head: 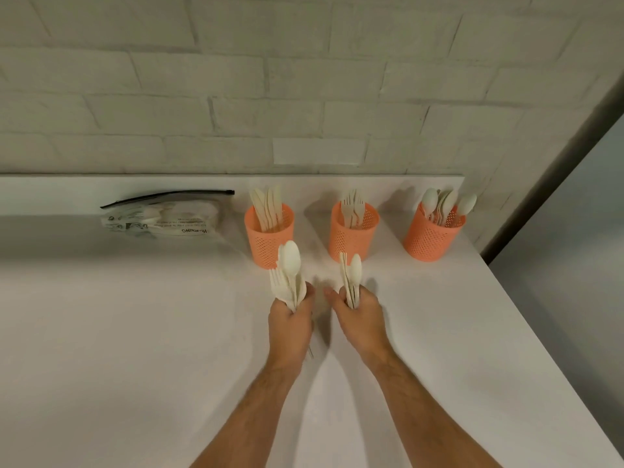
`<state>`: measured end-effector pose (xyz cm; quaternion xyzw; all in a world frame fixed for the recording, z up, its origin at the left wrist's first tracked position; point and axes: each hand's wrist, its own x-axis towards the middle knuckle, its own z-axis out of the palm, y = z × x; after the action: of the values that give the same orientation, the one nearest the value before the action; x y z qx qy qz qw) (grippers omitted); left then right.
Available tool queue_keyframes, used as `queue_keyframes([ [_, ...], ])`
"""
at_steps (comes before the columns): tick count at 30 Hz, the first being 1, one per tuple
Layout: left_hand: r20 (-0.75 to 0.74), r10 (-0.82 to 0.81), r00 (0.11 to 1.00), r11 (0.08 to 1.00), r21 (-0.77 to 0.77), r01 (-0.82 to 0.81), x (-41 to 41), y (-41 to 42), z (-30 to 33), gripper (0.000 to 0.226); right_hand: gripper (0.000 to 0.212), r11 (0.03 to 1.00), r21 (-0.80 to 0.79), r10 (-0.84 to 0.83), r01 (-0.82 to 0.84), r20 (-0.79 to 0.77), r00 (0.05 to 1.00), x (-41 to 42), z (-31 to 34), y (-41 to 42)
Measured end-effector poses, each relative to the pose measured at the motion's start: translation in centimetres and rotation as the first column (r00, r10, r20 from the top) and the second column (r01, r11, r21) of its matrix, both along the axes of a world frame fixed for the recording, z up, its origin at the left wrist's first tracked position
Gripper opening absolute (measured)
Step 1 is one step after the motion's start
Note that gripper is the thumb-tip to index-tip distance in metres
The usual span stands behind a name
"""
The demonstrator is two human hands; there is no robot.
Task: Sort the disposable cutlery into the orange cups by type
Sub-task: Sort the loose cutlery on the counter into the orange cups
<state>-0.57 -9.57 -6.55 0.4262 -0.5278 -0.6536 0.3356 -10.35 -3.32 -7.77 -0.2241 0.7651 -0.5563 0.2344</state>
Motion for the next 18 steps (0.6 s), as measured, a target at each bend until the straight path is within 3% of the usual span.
queue_keyframes([
  [3,-0.042,-0.003,0.999,0.985,0.174,0.011,-0.2,0.3,0.7,0.015,0.026,0.994,0.068,0.073,-0.086,0.169,0.983,-0.8,1.4,-0.1],
  [5,-0.118,0.005,0.993,0.949,0.312,0.032,-0.3,0.6,1.0,0.015,0.038,0.988,0.026,0.132,-0.149,0.336,0.932,-1.3,2.4,-0.1],
  [8,-0.216,0.007,0.976,0.870,0.482,0.100,-0.3,1.3,1.5,0.022,0.039,0.980,0.009,0.179,-0.197,0.379,0.908,-1.3,3.9,0.3],
  [11,-0.306,-0.021,0.952,0.838,0.514,0.183,-0.2,1.8,2.0,0.023,0.034,0.961,-0.010,0.266,-0.276,0.297,0.917,-0.7,4.6,0.8],
  [16,-0.313,-0.041,0.949,0.858,0.476,0.194,0.0,2.1,2.2,0.022,0.015,0.965,0.081,0.251,-0.251,0.011,0.968,-0.4,3.8,1.0],
  [18,-0.305,-0.042,0.951,0.863,0.469,0.189,0.1,2.0,2.2,0.021,0.018,0.963,0.120,0.251,-0.240,-0.082,0.964,-0.2,4.2,1.2],
])
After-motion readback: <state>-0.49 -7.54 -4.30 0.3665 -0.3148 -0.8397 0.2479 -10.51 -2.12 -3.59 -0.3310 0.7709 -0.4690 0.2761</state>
